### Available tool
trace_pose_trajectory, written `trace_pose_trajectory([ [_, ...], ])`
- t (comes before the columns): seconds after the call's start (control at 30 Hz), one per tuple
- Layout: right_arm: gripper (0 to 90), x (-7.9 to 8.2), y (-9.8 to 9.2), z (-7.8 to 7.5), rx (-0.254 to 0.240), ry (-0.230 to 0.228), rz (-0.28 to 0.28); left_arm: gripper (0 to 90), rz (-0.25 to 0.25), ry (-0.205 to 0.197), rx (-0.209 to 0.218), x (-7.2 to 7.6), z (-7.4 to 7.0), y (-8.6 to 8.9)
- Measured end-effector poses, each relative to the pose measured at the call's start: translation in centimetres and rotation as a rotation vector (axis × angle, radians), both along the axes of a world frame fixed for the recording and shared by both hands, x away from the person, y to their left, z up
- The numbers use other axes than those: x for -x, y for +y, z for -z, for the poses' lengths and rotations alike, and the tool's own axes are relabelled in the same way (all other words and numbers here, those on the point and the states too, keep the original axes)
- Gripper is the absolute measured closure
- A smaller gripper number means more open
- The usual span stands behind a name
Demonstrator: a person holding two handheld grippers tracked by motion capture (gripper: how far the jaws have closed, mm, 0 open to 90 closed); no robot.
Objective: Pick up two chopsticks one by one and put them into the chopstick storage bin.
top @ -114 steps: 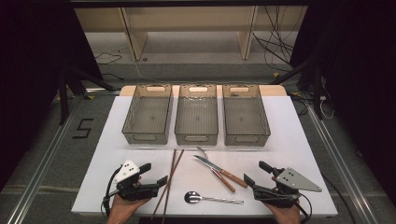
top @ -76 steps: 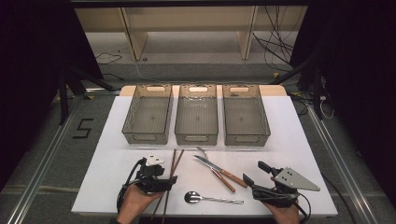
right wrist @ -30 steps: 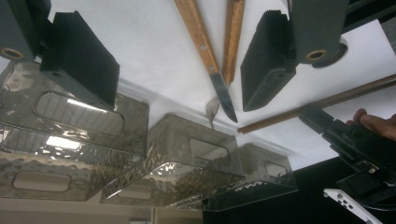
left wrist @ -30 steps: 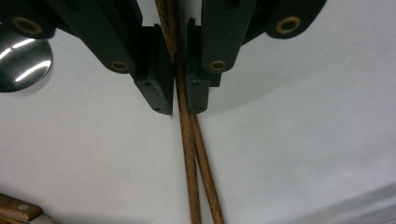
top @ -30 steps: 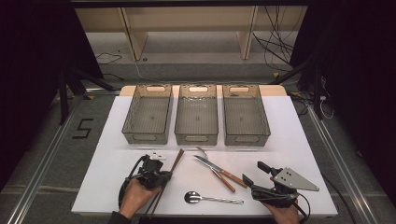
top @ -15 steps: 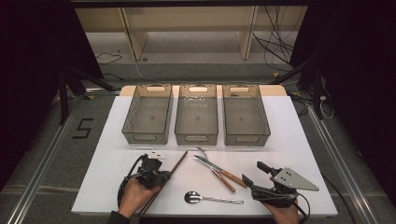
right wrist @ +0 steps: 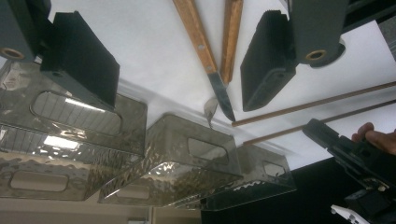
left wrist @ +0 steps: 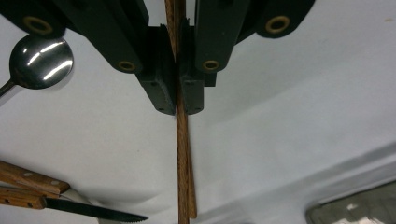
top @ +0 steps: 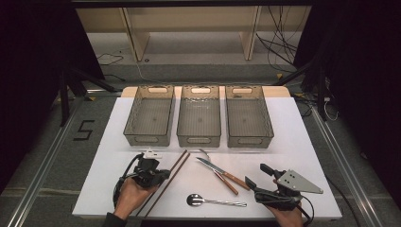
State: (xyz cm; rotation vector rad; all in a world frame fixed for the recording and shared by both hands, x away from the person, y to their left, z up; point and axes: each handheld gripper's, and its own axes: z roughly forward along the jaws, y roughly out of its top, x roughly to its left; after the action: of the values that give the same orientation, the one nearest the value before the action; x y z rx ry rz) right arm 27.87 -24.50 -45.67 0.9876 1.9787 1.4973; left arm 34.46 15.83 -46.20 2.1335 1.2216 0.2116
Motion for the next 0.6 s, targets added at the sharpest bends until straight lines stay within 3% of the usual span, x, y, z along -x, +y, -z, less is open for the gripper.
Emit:
trace_pose_trajectory([
  [0.3,28.7,0.0,0.0,0.1,-0.001,0.003,-0.001,84.4,-0.007,-0.03,0.032,-0.2,-1.5,1.7],
  [0.6,28.7,-0.1,0.0,0.1,-0.001,0.005,-0.001,84.4,-0.046,-0.1,0.086,-0.9,-4.2,4.4],
])
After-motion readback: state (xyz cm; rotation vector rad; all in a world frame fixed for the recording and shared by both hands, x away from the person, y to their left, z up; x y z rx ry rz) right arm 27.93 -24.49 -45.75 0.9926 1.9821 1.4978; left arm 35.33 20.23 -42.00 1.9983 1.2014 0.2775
